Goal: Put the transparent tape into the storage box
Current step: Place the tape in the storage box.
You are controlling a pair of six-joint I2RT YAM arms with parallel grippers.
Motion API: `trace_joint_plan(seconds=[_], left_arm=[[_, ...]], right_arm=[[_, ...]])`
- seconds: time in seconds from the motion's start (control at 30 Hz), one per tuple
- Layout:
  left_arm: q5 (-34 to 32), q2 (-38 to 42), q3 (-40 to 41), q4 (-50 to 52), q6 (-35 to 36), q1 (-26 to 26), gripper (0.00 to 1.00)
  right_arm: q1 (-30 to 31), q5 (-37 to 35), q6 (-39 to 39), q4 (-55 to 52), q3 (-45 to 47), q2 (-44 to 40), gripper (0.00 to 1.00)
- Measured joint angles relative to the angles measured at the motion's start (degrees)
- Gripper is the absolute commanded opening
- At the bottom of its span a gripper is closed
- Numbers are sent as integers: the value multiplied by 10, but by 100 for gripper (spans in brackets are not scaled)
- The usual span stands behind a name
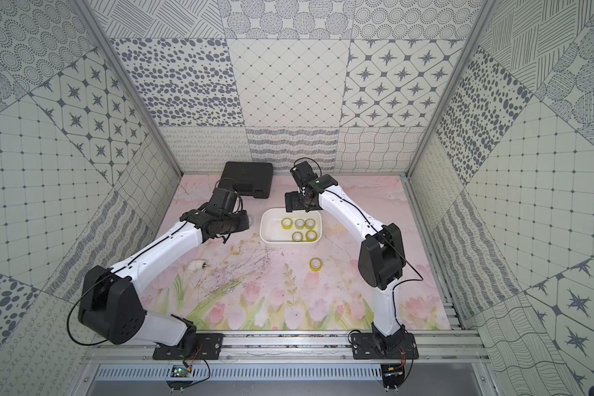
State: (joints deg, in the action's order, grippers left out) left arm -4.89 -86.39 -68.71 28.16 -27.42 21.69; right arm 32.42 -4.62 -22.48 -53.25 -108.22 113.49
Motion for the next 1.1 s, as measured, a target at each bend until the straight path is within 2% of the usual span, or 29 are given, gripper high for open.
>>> trace_joint_plan(seconds=[0.23,0.6,1.1], left_arm=[[32,-96,-78,4,44,51,0],[71,-224,-120,9,80,77,0],[74,-296,-134,7,86,92,0]], right_arm=[[-45,1,-14,0,0,0,96],[-68,7,-24,0,1,0,96],[-75,21,-25,2,24,-9,97]])
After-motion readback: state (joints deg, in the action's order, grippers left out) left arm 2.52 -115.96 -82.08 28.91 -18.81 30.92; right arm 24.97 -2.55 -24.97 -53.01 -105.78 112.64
